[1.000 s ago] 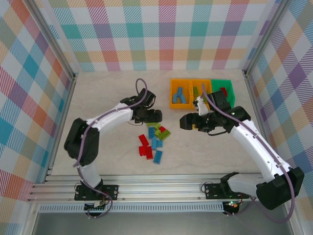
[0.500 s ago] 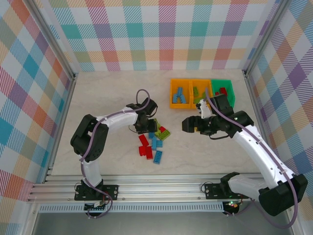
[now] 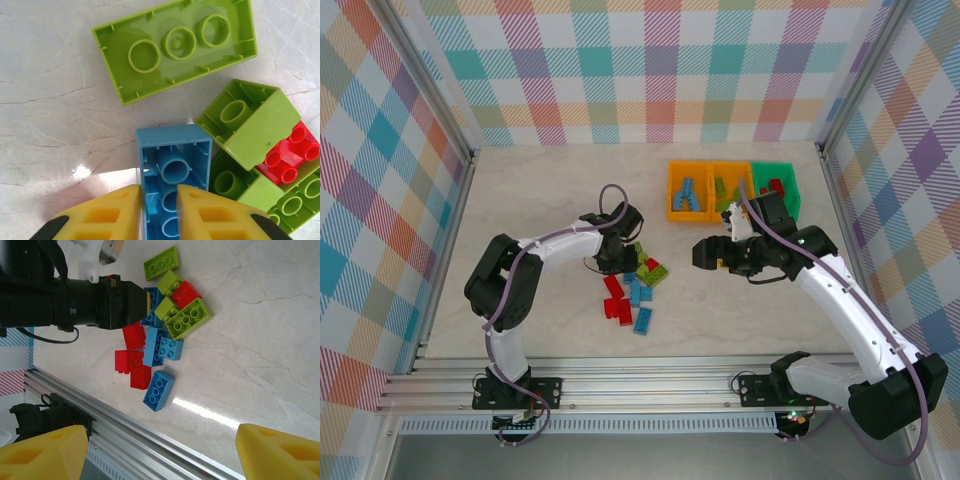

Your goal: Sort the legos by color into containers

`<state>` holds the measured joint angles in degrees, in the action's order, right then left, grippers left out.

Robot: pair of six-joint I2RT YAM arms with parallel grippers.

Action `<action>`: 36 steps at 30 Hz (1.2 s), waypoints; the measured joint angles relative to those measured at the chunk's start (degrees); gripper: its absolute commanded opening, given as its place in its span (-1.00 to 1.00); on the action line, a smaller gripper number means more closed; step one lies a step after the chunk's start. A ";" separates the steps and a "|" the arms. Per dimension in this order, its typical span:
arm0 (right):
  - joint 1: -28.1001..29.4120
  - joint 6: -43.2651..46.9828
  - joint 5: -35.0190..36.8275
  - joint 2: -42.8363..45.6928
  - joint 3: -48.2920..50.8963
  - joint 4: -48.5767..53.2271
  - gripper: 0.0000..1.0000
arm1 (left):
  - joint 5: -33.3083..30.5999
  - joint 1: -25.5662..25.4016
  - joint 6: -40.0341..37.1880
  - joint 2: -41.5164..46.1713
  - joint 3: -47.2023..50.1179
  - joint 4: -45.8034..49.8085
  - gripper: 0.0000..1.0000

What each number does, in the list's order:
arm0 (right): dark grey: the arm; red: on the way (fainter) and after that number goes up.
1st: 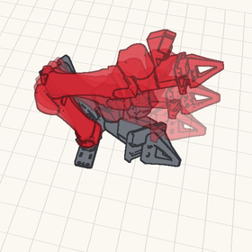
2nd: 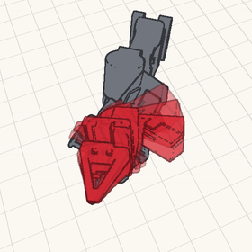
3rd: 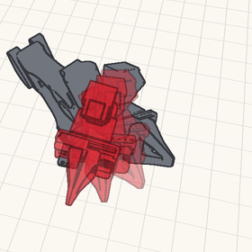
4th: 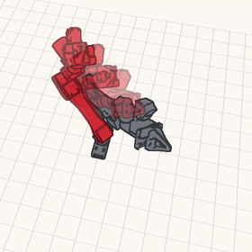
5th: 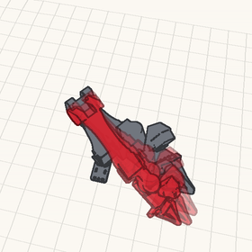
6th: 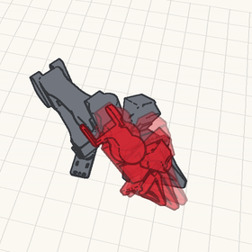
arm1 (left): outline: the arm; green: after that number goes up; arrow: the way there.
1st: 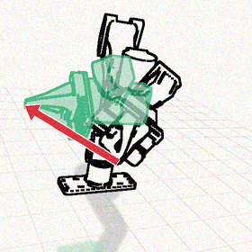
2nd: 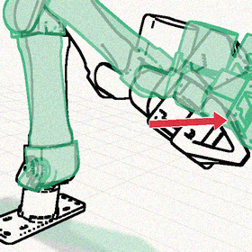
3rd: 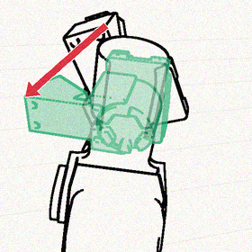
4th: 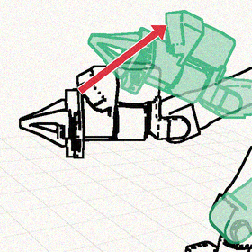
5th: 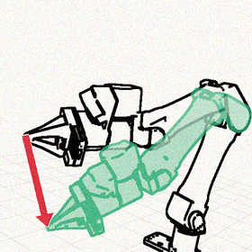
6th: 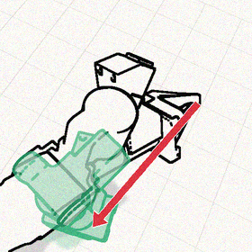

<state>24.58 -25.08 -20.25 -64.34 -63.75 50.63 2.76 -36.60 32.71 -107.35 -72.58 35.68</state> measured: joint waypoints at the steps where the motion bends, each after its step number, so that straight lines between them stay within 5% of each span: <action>1: 0.00 -0.04 0.09 0.00 0.00 0.02 0.57 | -0.26 -0.02 -0.09 0.09 0.00 0.09 -0.68; 11: 0.00 -1.44 1.05 0.00 0.00 0.02 0.57 | -2.62 -0.07 -0.79 3.37 -0.11 2.19 -0.98; 23: 0.00 -2.16 2.78 0.52 0.00 0.02 0.63 | -2.84 -0.24 -1.77 3.61 -6.05 4.17 -1.00; 29: 0.00 -4.35 5.62 2.69 0.00 -1.25 0.67 | -3.30 -2.84 -4.87 -0.42 -27.89 2.27 -1.00; 36: 0.00 -6.38 8.28 5.99 0.02 -2.19 0.71 | -7.98 -3.63 -10.95 -19.89 -57.31 -2.14 -1.00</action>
<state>24.58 -31.46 -11.97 -58.35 -63.72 48.45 -5.21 -40.23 21.76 -127.24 -129.88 33.54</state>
